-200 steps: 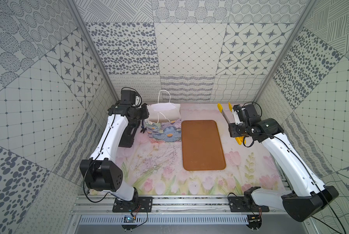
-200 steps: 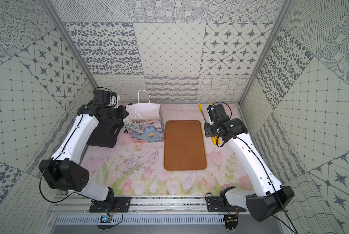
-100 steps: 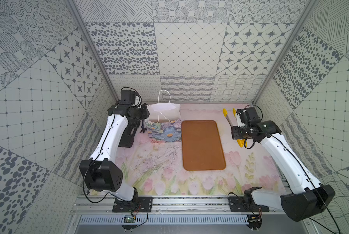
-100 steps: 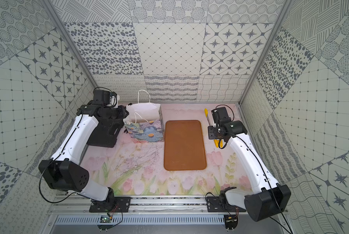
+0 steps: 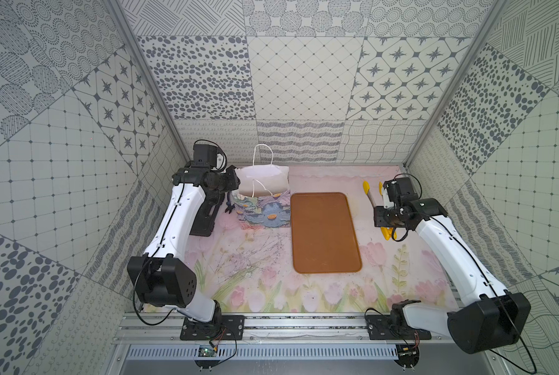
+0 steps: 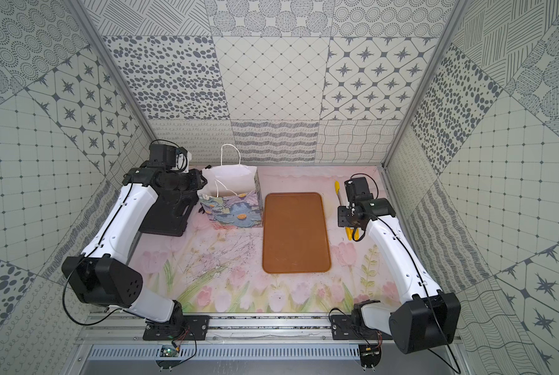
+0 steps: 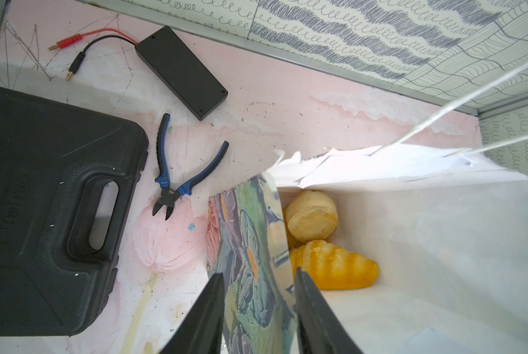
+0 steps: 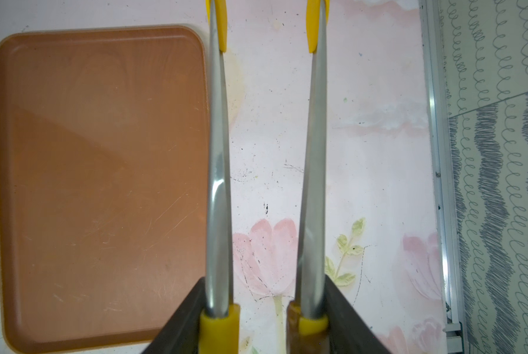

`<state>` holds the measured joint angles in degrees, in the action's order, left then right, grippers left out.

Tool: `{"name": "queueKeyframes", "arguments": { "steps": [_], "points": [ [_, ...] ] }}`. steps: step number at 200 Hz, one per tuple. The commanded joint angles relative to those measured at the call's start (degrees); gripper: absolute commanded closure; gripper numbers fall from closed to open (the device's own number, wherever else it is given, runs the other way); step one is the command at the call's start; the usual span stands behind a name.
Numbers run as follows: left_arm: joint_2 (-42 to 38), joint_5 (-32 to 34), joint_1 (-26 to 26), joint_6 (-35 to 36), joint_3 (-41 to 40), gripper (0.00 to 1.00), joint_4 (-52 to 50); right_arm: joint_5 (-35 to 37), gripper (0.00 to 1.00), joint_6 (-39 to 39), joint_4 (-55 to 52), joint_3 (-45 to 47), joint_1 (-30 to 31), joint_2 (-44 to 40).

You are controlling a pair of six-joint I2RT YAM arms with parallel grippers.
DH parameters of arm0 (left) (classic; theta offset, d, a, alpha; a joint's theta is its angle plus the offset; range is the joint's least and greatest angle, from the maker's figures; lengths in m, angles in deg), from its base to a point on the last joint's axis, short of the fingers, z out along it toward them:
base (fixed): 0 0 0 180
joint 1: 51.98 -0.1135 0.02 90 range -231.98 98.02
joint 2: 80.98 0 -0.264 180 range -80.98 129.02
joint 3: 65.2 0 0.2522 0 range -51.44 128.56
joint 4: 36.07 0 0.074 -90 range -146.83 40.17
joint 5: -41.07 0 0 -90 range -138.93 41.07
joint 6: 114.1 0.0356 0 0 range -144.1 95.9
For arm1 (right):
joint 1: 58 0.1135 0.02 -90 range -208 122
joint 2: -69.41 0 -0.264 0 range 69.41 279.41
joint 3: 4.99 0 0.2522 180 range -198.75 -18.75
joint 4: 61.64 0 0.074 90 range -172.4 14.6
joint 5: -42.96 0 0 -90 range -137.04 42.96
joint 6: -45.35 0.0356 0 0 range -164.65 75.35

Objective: Pack bread into a paper bag
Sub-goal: Place the clamp at the center of the board.

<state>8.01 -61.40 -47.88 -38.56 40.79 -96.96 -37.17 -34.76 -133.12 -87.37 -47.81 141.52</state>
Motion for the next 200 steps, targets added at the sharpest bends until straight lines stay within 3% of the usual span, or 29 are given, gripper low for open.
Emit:
{"name": "queueKeyframes", "arguments": {
  "steps": [1, 62, 81, 115, 171, 200],
  "points": [
    [-1.1, 0.6, 0.1, 0.9, 0.7, 0.57, 0.1, -0.3, 0.44, 0.1, 5.4, 1.3, -0.8, -0.8],
    [-1.2, 1.2, 0.0, 1.3, 0.9, 0.51, -0.6, -1.7, 0.44, 0.2, 8.4, 3.6, -3.2, 1.3],
    [-1.3, 1.7, 0.0, 1.5, 0.9, 0.42, -0.8, -1.9, 0.44, 0.0, 9.0, 3.9, -3.5, 2.0],
    [-1.4, 2.1, 0.0, 1.8, 0.9, 0.40, -0.9, -2.0, 0.44, -0.3, 10.0, 4.7, -4.0, 3.2],
    [-1.5, 3.3, 0.0, 1.7, 1.0, 0.14, -0.9, -2.0, 0.45, -0.4, 10.7, 5.9, -4.5, 4.6],
    [-1.5, 3.7, -0.1, 1.7, 1.5, 0.08, -1.2, -1.6, 0.45, -0.1, 10.4, 6.4, -4.6, 5.6]
  ]
}}
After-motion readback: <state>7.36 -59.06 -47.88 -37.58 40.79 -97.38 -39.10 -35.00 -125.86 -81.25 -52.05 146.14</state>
